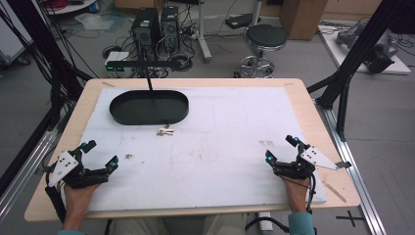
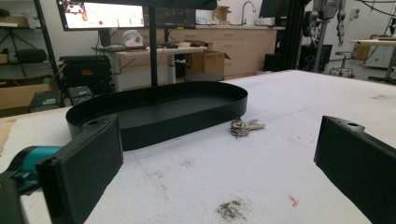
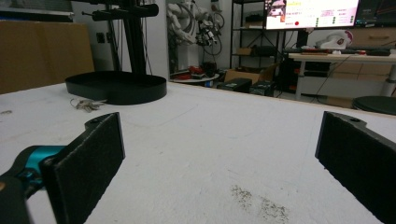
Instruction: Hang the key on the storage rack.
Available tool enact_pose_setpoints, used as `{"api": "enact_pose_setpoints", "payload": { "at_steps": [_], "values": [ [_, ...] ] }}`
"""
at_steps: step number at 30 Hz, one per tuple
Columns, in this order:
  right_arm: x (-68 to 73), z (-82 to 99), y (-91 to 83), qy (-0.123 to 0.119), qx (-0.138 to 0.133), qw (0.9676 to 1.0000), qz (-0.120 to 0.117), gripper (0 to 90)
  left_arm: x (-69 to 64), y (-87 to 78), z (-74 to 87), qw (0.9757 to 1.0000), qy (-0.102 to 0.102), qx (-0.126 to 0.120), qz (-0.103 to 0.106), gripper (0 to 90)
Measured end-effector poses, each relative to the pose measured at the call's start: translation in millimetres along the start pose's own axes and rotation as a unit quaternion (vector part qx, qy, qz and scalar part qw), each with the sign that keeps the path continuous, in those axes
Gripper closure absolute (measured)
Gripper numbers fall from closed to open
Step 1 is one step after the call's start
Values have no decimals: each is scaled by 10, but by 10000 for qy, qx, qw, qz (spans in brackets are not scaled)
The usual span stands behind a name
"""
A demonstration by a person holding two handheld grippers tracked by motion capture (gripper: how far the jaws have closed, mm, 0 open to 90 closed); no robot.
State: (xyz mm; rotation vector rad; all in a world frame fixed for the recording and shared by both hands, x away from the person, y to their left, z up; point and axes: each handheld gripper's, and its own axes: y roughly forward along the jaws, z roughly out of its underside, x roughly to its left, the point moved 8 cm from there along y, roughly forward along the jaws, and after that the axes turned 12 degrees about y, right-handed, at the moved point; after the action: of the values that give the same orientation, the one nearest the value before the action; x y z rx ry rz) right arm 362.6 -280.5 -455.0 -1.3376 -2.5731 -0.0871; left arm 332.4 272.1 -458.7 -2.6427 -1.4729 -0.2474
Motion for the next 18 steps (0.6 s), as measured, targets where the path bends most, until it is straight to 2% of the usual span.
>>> {"api": "enact_pose_setpoints", "payload": {
  "at_steps": [9,18],
  "values": [
    [3,1,-1,26,5,10000,-24,5,3,-8,-4,10000,0,-34,-21,17],
    [1,-2,1,25,-2,10000,-25,4,36,-9,0,9998,-161,-38,-61,17]
  ]
}}
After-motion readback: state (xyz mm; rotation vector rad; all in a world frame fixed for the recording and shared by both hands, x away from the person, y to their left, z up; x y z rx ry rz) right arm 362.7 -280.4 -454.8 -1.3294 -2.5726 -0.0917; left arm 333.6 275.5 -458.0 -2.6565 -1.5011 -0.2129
